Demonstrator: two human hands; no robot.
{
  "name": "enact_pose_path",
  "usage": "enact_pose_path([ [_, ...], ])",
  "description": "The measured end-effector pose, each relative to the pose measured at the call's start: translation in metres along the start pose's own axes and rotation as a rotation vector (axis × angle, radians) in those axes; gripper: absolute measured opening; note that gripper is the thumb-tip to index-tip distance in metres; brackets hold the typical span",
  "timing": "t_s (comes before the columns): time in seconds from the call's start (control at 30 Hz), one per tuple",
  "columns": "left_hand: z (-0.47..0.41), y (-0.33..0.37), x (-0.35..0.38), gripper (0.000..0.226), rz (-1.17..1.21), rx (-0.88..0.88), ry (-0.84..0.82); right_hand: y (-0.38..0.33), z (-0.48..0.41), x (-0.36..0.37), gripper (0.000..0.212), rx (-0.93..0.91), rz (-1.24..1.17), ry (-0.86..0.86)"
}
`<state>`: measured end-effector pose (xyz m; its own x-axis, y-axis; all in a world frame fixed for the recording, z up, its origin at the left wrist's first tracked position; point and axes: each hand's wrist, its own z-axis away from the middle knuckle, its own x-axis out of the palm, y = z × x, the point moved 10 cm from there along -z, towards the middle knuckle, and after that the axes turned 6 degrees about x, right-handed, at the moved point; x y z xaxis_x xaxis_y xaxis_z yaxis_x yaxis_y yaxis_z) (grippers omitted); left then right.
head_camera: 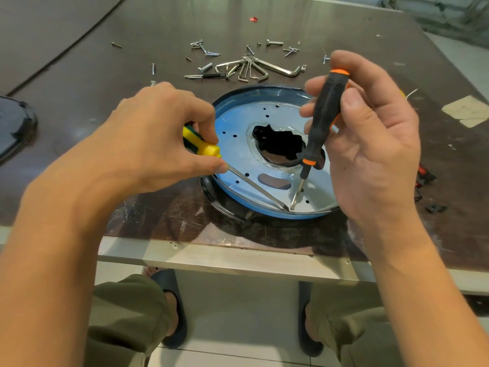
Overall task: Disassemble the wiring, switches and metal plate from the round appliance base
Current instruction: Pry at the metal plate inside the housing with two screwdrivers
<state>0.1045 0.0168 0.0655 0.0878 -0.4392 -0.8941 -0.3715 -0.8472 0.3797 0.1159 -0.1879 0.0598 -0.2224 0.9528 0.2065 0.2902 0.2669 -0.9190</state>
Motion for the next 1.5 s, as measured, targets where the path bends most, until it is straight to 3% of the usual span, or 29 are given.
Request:
enact_pose_path([
  [0.2, -0.001, 0.000, -0.001, 0.030, -0.004, 0.000, 0.006, -0.002, -0.003, 0.002, 0.028, -0.020, 0.106, 0.036],
  [0.4, 0.000, -0.004, -0.001, 0.032, 0.023, -0.005, 0.004, 0.007, -0.003, -0.009, 0.029, 0.085, 0.019, 0.106],
  [0.57, 0.001, -0.003, -0.001, 0.031, 0.025, 0.002, 0.003, 0.002, -0.002, -0.008, 0.027, 0.015, 0.135, 0.121],
  [0.77, 0.000, -0.002, 0.000, 0.031, 0.014, 0.003, -0.005, 0.007, -0.003, -0.010, 0.033, 0.060, 0.020, 0.096],
  [0.9, 0.000, -0.003, 0.000, 0.033, 0.009, -0.001, -0.006, 0.003, -0.003, -0.007, 0.021, 0.037, 0.031, 0.106],
  [1.17, 0.000, -0.002, 0.000, 0.033, 0.007, 0.001, -0.010, 0.006, -0.003, -0.018, 0.028, 0.070, -0.060, 0.157],
  [1.3, 0.000, -0.003, 0.001, 0.032, 0.003, -0.002, -0.009, 0.003, -0.002, -0.015, 0.017, 0.028, -0.009, 0.172],
  [1.5, 0.000, -0.003, 0.001, 0.032, -0.003, 0.001, -0.007, 0.006, -0.003, -0.017, 0.033, 0.061, -0.096, 0.132],
])
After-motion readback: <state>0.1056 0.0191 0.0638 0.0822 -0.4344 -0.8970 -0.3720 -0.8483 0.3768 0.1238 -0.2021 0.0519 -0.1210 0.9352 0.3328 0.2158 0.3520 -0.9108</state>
